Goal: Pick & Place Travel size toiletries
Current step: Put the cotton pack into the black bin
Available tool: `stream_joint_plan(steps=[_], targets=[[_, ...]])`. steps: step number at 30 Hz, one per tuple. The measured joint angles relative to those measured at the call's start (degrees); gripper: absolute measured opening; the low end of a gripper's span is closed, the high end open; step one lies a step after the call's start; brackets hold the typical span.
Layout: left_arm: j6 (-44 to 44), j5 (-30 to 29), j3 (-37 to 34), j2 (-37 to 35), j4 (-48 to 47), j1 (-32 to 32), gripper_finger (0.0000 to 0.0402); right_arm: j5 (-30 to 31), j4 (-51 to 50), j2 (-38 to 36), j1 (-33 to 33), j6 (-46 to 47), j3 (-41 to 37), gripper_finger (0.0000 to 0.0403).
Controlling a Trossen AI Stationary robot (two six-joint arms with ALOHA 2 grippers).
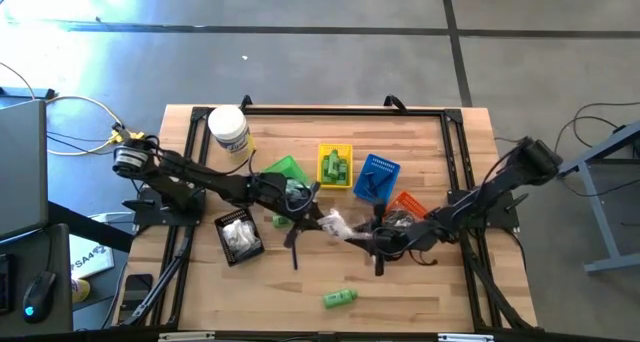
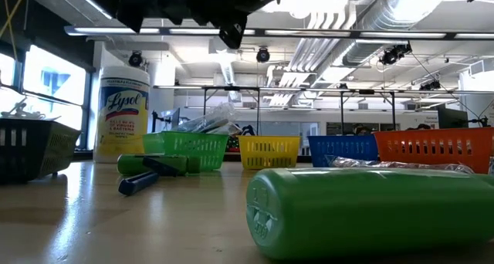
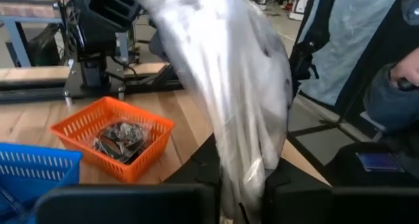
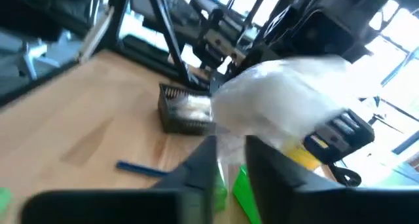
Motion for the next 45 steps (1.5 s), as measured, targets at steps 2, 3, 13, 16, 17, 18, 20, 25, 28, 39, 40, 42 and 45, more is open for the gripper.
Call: stream_joint_plan(steps=[2, 3, 13, 16, 17, 18, 20, 25, 28, 39, 40, 42, 45], targets=[[1.10, 0.16, 0.00, -1.38, -1.92, 0.00, 0.0022, 1.93, -0.78, -1.67, 1.37, 1.40, 0.00, 0.0116], [1.70, 0.18, -0.03, -2.23, -3.55, -0.02, 0.0015, 3.71, -1.68, -2.68, 2.15, 1.80, 0.02, 0.0141], [5.59, -11.20, -0.07, -19.16, -30.23, -0.15, 0.0023, 10.53, -9.01, -16.33, 8.32, 7.89, -4.71, 0.0261], [4.83, -15.22, -0.05, -26.86, -39.61, -1.77, 0.0012, 9.56, -6.07, -22.42, 7.66, 12.87, -10.86, 0.0236], [4.83, -16.39, -0.04, -29.48, -42.81, -2.44, 0.0011, 8.25, -4.91, -24.26, 7.26, 14.51, -12.90, 0.0221], [4.81, -17.59, -0.04, -32.02, -46.50, -3.20, 0.0011, 6.86, -3.55, -26.08, 6.86, 15.62, -14.97, 0.0204], [4.75, -20.16, -0.04, -36.80, -53.14, -4.98, 0.0012, 3.60, 0.36, -29.29, 6.10, 17.13, -19.62, 0.0162], [3.57, -24.32, -0.04, -45.83, -67.19, -9.63, 0.0019, -2.62, 11.07, -33.27, 4.30, 17.93, -28.43, 0.0034], [5.18, -24.30, -0.56, -48.78, -71.65, -11.37, 0.0012, -5.80, 14.85, -33.81, 3.25, 17.70, -30.62, 0.0009], [6.33, -27.05, -8.23, -66.37, -72.42, -12.02, 0.0019, -6.34, 18.66, -35.39, 2.45, 20.50, -35.77, 0.0003], [5.93, -27.03, -9.07, -68.43, -72.74, -12.02, 0.0016, -6.30, 19.89, -36.04, 2.45, 20.52, -36.58, 0.0004], [5.03, -27.01, -10.60, -72.22, -73.18, -12.02, 0.0011, -5.86, 21.32, -37.04, 2.45, 20.64, -38.17, 0.0004], [3.84, -27.03, -12.26, -76.59, -73.24, -12.02, 0.0011, -4.45, 20.24, -37.96, 2.45, 21.76, -38.16, 0.0003]])
